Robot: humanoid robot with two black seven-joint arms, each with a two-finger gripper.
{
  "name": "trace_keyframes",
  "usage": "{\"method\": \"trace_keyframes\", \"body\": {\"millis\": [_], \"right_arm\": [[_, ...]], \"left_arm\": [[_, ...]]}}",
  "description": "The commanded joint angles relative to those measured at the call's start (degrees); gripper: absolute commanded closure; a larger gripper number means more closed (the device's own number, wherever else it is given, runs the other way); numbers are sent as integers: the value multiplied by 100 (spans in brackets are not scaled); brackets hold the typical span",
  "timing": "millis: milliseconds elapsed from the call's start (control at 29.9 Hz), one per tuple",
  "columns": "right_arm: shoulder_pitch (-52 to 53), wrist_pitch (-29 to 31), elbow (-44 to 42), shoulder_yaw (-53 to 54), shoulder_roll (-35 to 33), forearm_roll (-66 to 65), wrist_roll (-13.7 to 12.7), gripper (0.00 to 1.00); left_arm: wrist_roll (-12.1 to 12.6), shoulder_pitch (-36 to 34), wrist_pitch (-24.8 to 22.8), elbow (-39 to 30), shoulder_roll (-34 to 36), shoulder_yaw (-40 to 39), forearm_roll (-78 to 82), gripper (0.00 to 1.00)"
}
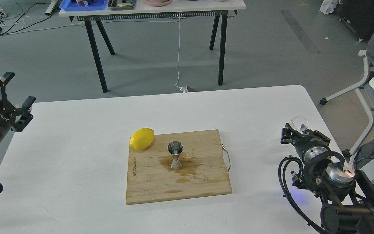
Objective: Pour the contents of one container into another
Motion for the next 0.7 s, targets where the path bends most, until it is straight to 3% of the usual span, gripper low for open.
{"method": "trace_keyframes", "body": {"millis": [0, 668], "right_arm": [[53, -309, -264, 51, 18, 1, 19, 69], [466, -627, -536, -89, 36, -34, 27, 68]], "left_arm": [[0, 6, 0, 0, 10, -1, 0, 1], [0, 15, 0, 8, 1, 8, 0, 1]]}}
